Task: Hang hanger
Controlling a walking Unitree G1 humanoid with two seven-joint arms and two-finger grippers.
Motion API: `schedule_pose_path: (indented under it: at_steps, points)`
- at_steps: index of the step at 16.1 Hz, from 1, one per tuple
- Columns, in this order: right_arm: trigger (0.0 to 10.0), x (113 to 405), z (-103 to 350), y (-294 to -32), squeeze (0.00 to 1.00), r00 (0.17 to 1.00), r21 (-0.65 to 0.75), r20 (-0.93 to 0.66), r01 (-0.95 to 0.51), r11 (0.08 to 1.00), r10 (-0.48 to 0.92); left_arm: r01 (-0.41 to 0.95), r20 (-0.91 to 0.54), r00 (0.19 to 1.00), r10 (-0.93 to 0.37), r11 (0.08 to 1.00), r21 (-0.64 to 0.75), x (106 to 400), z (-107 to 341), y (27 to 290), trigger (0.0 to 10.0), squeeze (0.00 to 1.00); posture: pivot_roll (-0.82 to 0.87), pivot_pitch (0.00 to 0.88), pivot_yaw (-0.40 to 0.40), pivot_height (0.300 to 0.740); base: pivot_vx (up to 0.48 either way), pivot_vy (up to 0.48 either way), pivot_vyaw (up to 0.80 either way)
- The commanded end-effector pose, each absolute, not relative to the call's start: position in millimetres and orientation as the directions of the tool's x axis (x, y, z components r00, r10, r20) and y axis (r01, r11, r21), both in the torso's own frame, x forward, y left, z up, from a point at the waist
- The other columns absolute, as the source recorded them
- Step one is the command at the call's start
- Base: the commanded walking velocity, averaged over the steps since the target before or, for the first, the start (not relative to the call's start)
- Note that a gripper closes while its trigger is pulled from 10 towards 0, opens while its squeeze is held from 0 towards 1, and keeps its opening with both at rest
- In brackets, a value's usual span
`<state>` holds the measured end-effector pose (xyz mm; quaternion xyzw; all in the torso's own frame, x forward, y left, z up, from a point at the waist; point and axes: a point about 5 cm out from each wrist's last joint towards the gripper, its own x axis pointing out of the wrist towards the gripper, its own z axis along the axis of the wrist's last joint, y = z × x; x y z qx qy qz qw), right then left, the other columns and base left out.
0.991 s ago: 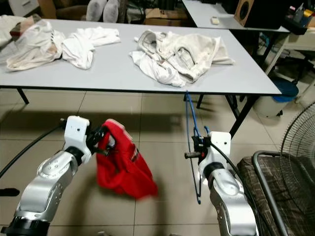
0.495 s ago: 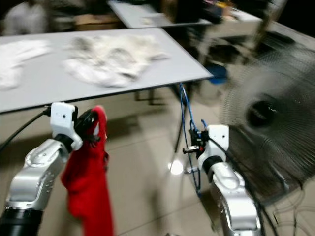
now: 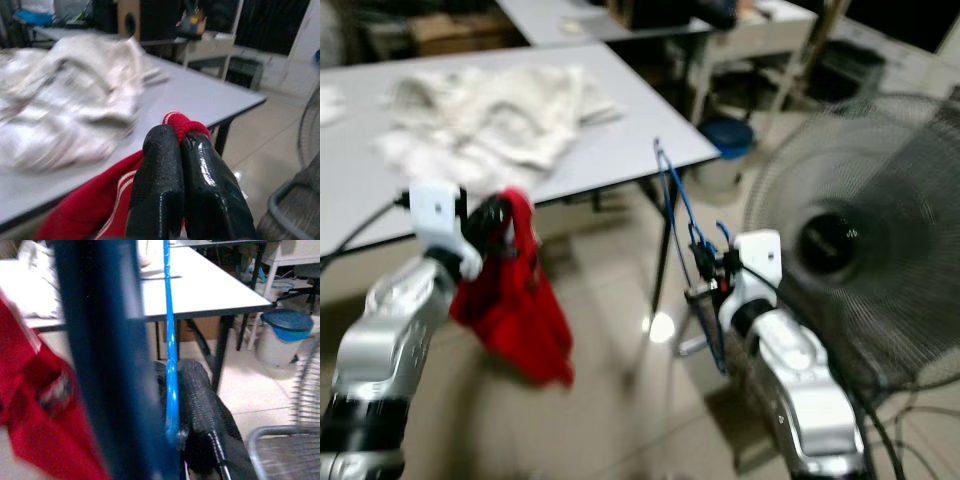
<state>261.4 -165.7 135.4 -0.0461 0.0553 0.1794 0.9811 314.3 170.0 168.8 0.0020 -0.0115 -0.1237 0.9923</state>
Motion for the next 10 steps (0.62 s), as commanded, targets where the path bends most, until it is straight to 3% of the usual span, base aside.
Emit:
schedule_pose_path:
  at_steps: [1, 8, 10]
  points:
    - [10.0, 263.8, 144.6, -166.5, 0.00, 0.921, -0.104, -0.110, -0.385, 0.917, 0.374, 0.258, 0.067, 0.964, -0.259, 0.966, 0.018, 316.6, 181.6, 164.8, 10.0, 0.00, -0.08, 0.005, -0.046, 0.740, 0.364, 0.000, 0.80]
    - [10.0, 256.3, 148.1, -152.0, 0.00, 0.807, -0.139, -0.132, -0.590, 0.795, 0.576, 0.214, 0.074, 0.973, -0.217, 0.976, 0.045, 312.6, 187.7, 176.3, 10.0, 0.00, -0.06, 0.000, -0.059, 0.740, 0.368, 0.000, 0.80]
    - [10.0, 248.3, 151.5, -154.4, 0.00, 0.754, -0.109, -0.133, -0.656, 0.747, 0.643, 0.216, 0.079, 0.972, -0.221, 0.975, 0.057, 314.7, 192.3, 178.3, 10.0, 0.00, -0.06, 0.000, -0.051, 0.740, 0.371, 0.000, 0.00]
